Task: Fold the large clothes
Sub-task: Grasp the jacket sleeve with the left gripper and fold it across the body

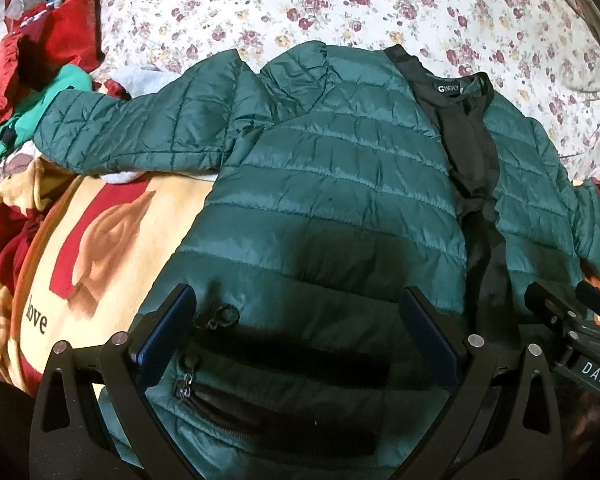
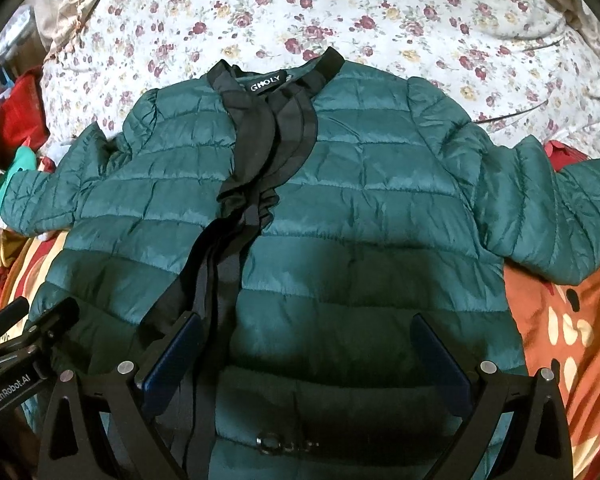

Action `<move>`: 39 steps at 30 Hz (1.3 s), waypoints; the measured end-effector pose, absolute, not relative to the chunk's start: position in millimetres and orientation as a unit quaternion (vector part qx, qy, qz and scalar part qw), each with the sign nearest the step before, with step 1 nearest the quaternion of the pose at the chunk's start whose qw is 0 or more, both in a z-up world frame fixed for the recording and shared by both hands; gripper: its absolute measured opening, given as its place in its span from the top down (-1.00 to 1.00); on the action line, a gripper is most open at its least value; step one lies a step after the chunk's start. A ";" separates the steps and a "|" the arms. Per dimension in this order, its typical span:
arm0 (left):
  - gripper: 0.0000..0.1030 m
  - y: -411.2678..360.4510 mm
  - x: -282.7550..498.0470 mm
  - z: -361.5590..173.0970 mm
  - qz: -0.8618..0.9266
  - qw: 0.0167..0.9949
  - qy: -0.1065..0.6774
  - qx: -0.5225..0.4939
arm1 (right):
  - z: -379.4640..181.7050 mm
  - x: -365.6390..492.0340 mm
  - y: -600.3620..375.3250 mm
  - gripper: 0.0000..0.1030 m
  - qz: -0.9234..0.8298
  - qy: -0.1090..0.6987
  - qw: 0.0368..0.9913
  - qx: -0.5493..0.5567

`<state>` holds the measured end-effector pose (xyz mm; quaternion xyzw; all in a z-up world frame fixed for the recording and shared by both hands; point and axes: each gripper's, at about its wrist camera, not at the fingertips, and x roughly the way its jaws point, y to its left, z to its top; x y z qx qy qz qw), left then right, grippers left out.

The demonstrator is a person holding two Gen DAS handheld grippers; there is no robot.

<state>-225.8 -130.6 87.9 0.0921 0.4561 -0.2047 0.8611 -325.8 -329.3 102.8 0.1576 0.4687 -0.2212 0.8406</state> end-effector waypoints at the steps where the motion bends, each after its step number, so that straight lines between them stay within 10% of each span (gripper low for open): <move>1: -0.98 -130.8 -223.7 88.7 -0.204 0.862 0.454 0.093 | 102.6 -323.9 -330.6 -1.00 -0.221 0.469 0.840 0.160; 39: -0.98 4.7 23.0 98.3 0.031 0.890 0.453 0.046 | 75.7 -200.1 -345.1 -1.00 -0.184 0.474 0.845 0.167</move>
